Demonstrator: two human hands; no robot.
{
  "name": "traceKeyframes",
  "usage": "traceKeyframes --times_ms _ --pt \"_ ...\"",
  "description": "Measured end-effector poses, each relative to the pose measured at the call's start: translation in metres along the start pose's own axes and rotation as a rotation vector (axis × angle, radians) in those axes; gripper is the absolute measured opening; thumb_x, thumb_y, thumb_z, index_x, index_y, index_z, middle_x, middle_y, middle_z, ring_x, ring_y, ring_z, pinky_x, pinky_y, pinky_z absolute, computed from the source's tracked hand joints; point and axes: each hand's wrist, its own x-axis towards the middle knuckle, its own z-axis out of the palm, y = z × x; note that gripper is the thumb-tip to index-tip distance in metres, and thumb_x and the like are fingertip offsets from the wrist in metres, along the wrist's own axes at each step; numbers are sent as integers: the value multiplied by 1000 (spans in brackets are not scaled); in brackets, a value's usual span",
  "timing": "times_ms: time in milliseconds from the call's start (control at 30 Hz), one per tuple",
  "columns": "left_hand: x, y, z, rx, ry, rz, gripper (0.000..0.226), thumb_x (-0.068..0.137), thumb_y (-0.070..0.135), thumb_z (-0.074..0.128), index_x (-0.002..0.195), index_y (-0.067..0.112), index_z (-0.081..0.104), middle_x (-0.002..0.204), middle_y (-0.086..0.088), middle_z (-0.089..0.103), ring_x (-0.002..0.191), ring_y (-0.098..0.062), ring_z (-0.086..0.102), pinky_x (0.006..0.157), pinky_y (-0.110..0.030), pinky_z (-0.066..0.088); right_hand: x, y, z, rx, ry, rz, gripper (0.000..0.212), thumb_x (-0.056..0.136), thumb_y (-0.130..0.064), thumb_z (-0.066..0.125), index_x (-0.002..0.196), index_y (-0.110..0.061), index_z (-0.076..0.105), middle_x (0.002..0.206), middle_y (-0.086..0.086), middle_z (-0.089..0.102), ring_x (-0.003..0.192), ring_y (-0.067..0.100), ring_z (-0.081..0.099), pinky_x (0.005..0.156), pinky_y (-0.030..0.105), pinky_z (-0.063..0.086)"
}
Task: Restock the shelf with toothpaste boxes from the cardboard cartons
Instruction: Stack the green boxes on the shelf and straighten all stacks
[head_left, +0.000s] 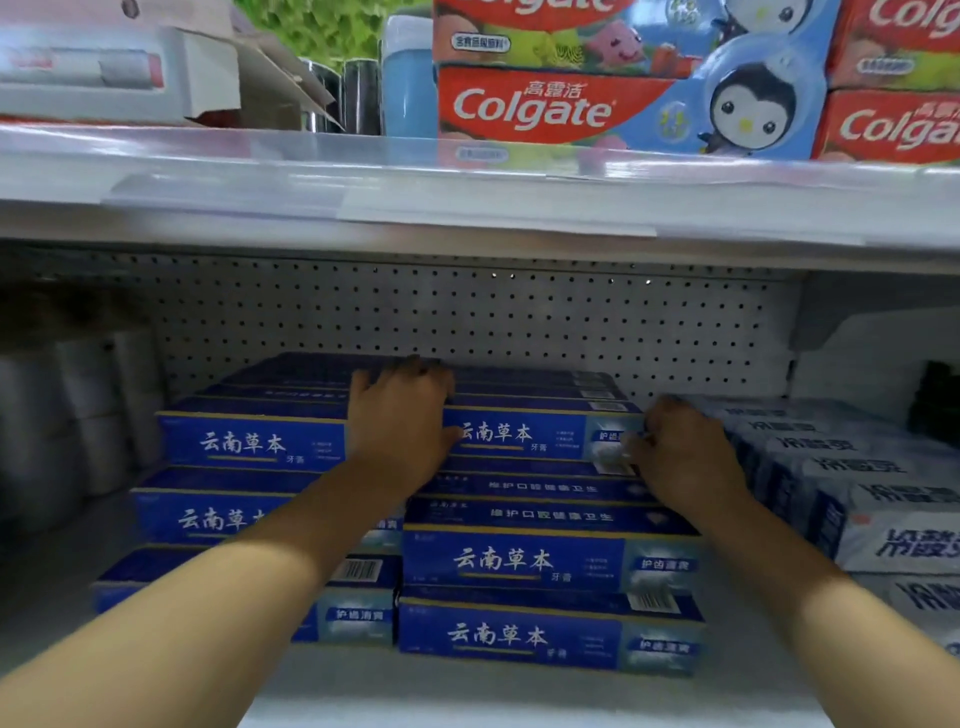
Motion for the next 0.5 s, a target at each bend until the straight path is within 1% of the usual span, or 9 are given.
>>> traceKeyframes --times_ms 67,100,167,267,333,400,433,467,500 --pt "3 0 0 4 0 2 33 80 43 68 105 26 54 113 4 58 107 -19 53 96 -37 31 5 0 -1 -28 16 -9 26 94 -26 54 79 -8 41 71 5 48 65 21 50 49 28 37" --pt "4 0 -1 13 -6 -1 33 81 43 68 105 26 54 113 4 58 106 -19 54 97 -38 32 6 0 0 -29 15 -16 28 94 -26 55 76 -10 40 70 4 47 65 20 48 48 27 34" --pt "7 2 -2 63 -23 1 35 82 42 66 109 23 54 113 2 58 104 -22 56 97 -40 33 10 -1 2 -34 8 -13 29 94 -28 55 75 -11 40 73 5 49 66 20 49 47 25 32" --pt "9 7 -4 135 -56 6 40 84 42 64 116 19 53 116 -2 57 106 -25 55 100 -43 33 15 -4 4 -111 -9 -9 30 94 -33 53 79 -10 41 80 8 52 68 20 49 46 25 31" --pt "9 7 -6 159 -58 -9 45 84 43 63 119 18 50 117 -3 56 109 -26 54 101 -44 33 13 -6 2 -123 -16 -8 31 95 -32 51 76 -10 43 75 4 50 62 15 46 45 24 32" --pt "6 5 -8 166 -35 -14 44 85 40 64 120 18 50 119 -4 53 111 -26 51 99 -43 33 6 -3 -1 -57 -9 -5 29 96 -27 50 72 -10 47 72 5 53 62 16 51 52 27 43" --pt "3 4 -8 163 -8 10 38 84 36 65 116 18 54 118 -4 53 111 -25 51 98 -42 34 2 -2 -3 -20 -10 -11 25 96 -25 49 77 -10 51 77 7 58 67 20 55 58 31 48" --pt "1 2 -8 155 23 47 31 84 32 66 111 19 59 117 -4 55 110 -25 50 97 -42 33 -2 -2 -6 16 -34 -19 19 95 -26 49 85 -11 55 86 8 61 74 21 58 65 33 50" --pt "-2 0 -8 136 46 85 25 82 28 68 106 21 64 115 -2 57 111 -25 50 96 -42 32 -7 -4 -8 51 -77 -41 16 95 -27 49 96 -13 56 96 8 62 81 21 58 69 32 49"
